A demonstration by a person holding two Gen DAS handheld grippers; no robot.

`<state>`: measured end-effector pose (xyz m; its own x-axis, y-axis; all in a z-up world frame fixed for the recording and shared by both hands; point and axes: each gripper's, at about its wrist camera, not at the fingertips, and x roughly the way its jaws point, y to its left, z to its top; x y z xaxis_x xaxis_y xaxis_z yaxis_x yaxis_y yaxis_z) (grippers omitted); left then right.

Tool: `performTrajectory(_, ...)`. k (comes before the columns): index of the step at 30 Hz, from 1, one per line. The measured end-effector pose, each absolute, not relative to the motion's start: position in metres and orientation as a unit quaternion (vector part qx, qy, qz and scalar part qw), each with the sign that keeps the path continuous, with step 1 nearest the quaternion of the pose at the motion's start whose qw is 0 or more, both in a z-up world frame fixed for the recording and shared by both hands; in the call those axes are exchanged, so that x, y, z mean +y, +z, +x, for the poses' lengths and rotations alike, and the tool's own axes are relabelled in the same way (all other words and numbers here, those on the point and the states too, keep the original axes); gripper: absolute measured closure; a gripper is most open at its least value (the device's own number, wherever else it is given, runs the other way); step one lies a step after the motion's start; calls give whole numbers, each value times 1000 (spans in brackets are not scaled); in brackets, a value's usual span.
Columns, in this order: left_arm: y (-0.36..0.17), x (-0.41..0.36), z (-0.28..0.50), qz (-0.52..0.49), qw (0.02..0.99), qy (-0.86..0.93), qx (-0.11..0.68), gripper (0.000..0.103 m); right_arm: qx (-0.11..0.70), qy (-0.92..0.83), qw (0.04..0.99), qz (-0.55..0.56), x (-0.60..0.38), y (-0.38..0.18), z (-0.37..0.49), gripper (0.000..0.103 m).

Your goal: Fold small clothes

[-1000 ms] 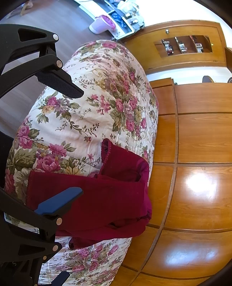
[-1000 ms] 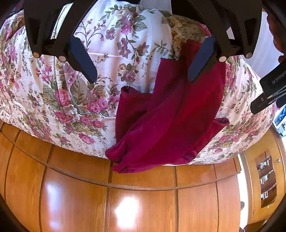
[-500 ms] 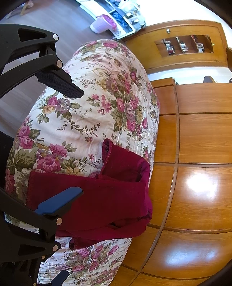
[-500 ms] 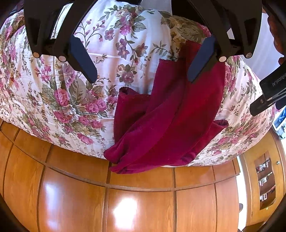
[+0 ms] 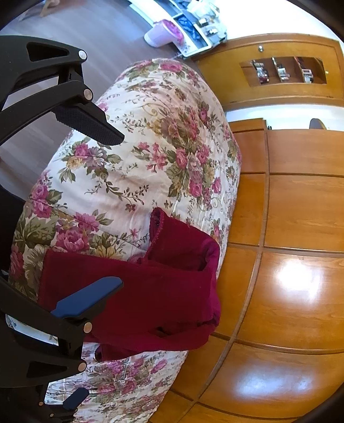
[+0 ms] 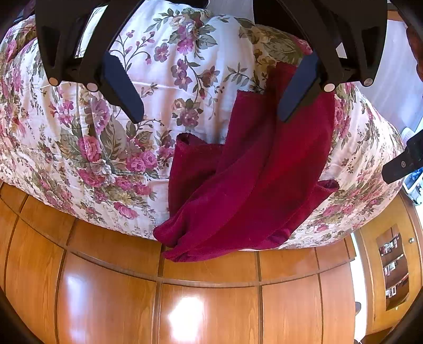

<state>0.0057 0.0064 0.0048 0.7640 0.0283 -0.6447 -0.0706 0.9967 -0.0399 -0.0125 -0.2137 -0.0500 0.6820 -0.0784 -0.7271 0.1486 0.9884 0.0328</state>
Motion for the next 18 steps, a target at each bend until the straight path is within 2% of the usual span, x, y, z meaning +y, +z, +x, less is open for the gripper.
performTrajectory(13, -4, 12, 24, -25, 927, 46, 370, 4, 391, -56, 914, 88, -246, -40, 18, 3)
performTrajectory(18, -10, 12, 34, -23, 923, 43, 381, 4, 398, -40, 907, 134, -263, -32, 51, 18)
